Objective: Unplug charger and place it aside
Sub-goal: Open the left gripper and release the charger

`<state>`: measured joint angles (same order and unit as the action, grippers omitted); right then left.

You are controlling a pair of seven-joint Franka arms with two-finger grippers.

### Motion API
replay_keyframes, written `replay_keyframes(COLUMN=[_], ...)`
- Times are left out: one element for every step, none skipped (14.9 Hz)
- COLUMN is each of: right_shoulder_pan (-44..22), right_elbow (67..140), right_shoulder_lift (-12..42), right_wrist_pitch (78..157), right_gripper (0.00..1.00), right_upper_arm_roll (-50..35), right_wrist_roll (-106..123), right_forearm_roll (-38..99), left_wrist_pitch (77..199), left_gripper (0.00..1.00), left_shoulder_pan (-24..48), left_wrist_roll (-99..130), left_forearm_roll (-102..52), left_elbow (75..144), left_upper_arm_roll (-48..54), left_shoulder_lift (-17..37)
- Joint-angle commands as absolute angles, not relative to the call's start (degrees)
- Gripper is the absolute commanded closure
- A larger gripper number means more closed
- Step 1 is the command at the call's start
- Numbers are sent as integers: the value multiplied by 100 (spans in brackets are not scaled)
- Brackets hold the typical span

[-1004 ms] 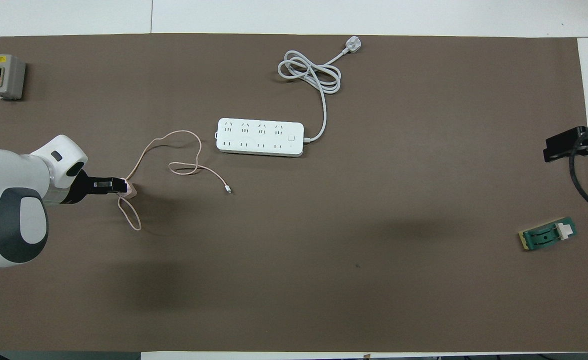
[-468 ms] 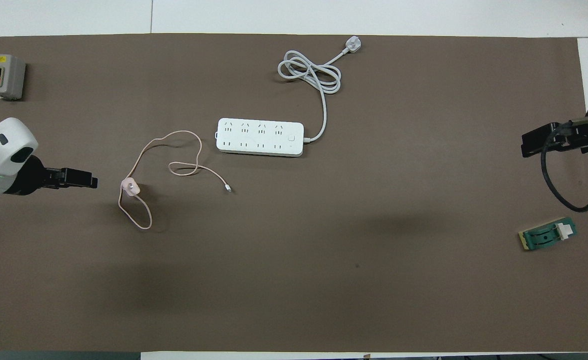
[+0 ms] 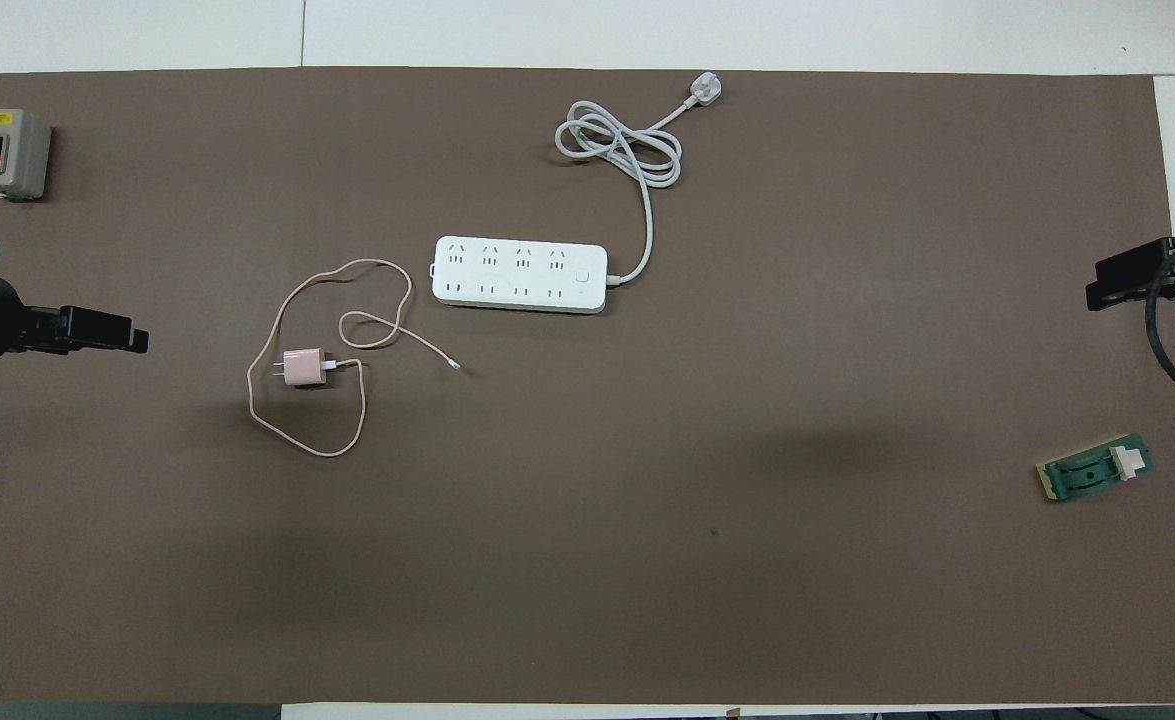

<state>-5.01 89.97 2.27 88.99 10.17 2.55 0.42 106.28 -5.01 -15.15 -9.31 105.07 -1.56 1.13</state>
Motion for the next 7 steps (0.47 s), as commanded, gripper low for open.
replay_keyframes(right_shoulder_pan=[-475,-475,-475,-475,-475,-475,-475], right_elbow=[9026,9026,9026,9026,9026,9026,9026], right_shoulder_lift=[211,211,211,211,211,211,211], right_wrist_pitch=[8912,8912,8912,8912,8912,8912,8912], right_gripper=[0,0,0,0,0,0,0], right_upper_arm_roll=[1002,1002,1002,1002,1002,1002,1002], right_wrist_roll=[325,325,325,325,325,325,325], right_forearm_roll=[114,114,123,123,123,114,123], left_wrist_pitch=[10188,10039,9898,9775,9634,9555,9554], left_gripper=[0,0,0,0,0,0,0], left_shoulder_pan=[-562,-554,-545,-484,-457,-440,-396], left_wrist_roll=[-1267,-1109,-907,-644,-320,32,340], left_forearm_roll=[-712,-695,-590,-441,-274,-168,-150], left_elbow=[9837,9644,9433,9248,9107,9036,9026], left_upper_arm_roll=[-132,-141,-132,-132,-106,-71,-62], left_shoulder_lift=[316,316,316,308,290,229,202])
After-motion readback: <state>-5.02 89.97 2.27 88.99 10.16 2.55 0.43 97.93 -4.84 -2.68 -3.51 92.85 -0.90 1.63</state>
